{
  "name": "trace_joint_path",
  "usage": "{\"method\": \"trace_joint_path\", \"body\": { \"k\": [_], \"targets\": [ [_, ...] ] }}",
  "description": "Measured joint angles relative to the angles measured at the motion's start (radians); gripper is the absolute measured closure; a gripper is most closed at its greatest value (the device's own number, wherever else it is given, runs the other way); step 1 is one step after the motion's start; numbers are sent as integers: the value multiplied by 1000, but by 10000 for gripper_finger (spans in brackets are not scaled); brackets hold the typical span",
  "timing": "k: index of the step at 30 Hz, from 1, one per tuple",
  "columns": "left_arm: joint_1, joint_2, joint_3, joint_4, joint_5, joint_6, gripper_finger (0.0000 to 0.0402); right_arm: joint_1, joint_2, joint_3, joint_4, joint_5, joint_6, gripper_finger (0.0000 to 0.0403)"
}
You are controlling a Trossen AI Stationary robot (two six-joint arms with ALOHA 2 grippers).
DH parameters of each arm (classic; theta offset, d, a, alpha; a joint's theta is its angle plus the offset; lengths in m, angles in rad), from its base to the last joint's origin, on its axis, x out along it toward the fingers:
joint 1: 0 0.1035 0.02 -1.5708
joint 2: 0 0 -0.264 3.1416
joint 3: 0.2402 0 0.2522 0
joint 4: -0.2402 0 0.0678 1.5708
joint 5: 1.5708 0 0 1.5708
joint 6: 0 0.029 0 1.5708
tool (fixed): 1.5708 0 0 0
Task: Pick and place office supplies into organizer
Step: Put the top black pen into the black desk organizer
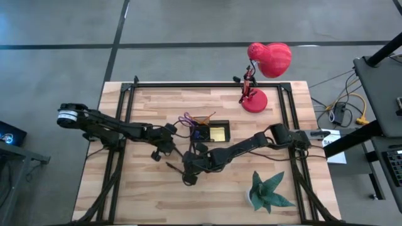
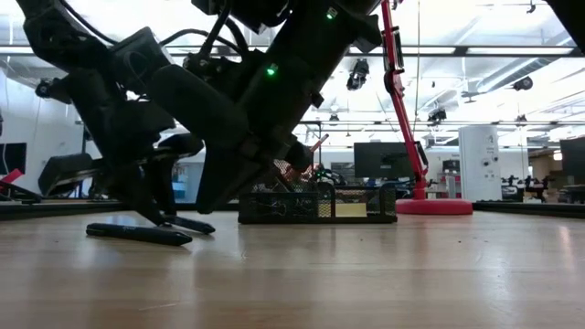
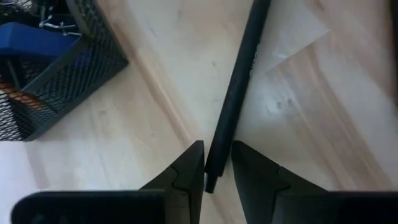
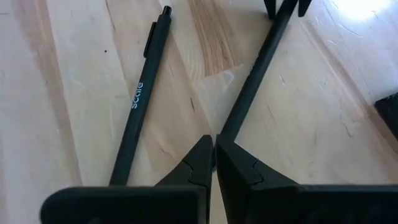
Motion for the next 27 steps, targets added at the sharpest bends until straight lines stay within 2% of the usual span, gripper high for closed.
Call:
{"method": "trace_joint_path", "body": {
  "k": [5,12,17,27],
  "targets": [
    [0,-4,4,-26,26,-9,332,0,0,0,0,0,3,390],
    [0,-26,55,-156,50,-91,332,0,0,0,-2,25,72,390],
    [0,-31,72,-158,56,-103,332,-1,-5,0,-9,83,72,390],
    [0,-29,54,-156,92,-105,332,-2,-11,0,-31,69,71,390]
  ]
}}
